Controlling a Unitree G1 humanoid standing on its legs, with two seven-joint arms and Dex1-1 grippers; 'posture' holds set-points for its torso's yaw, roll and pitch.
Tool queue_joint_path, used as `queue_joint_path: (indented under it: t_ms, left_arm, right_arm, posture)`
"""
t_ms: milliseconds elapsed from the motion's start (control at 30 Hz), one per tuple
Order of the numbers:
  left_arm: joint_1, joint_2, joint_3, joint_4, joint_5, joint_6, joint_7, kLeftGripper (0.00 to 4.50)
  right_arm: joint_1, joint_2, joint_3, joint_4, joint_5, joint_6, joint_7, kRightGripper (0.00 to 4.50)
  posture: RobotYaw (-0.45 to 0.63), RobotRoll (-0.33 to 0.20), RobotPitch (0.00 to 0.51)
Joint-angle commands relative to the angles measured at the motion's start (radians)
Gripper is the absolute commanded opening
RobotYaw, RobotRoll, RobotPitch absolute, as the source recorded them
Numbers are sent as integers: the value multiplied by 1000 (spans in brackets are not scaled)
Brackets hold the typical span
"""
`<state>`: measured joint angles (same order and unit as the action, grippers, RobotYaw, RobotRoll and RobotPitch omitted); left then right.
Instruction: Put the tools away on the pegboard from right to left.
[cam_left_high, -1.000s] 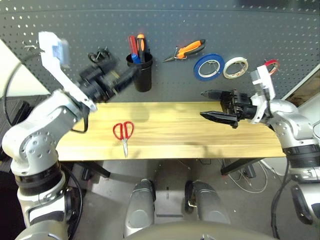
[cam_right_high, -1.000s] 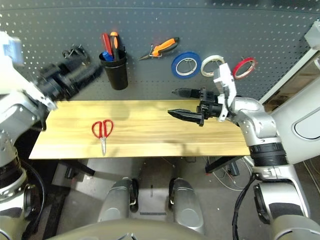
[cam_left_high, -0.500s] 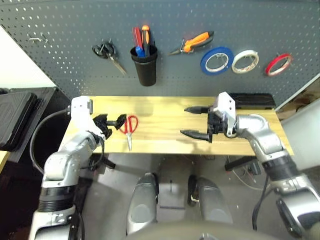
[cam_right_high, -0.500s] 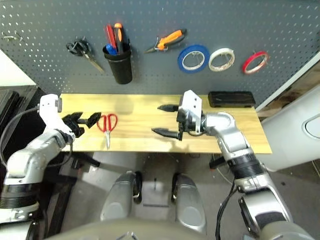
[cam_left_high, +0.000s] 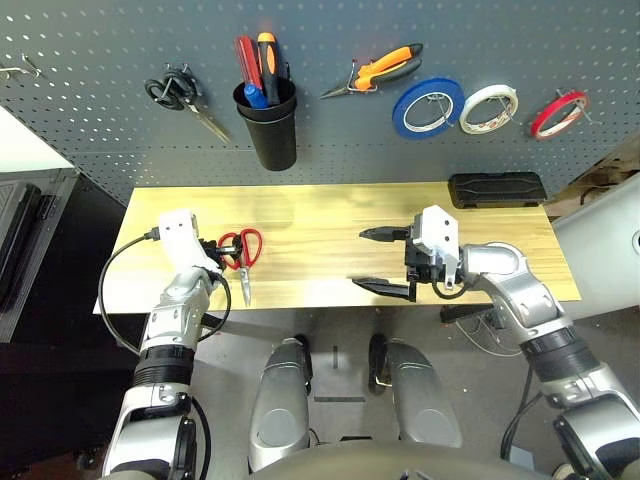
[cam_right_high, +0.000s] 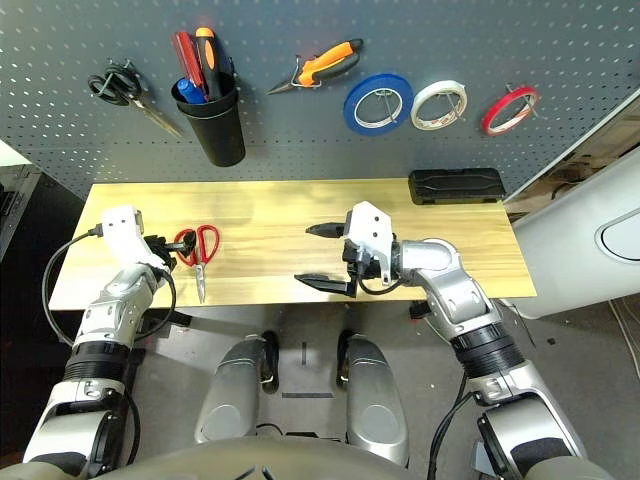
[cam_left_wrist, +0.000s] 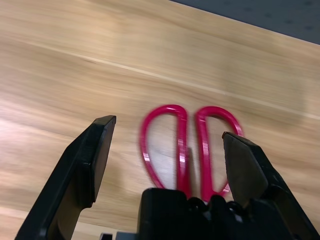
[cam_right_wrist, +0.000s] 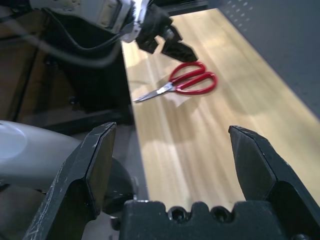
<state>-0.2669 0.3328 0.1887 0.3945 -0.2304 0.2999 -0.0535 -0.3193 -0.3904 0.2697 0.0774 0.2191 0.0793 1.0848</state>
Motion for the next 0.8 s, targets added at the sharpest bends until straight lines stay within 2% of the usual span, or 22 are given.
queue_joint_path:
  t_ms: [33, 300, 667, 800]
  left_arm:
    - [20, -5, 25, 36, 27, -33, 20, 4483]
    - [9, -12, 45, 125, 43, -52, 25, 4483]
    - [-45, -38, 45, 282, 63, -122, 33, 4483]
    - [-52, -38, 53, 310, 62, -145, 38, 3219]
  right_arm:
    - [24, 0, 19, -34, -1, 18, -4, 4500]
    - [32, -2, 27, -75, 6, 50, -7, 4500]
    - [45, -25, -28, -152, 65, 140, -32, 4500]
    - [48, -17, -51, -180, 100, 174, -64, 4500]
  posture:
    - [-84, 0, 324]
    - [-100, 0, 339]
    - [-131, 0, 333]
    - [-138, 0, 330]
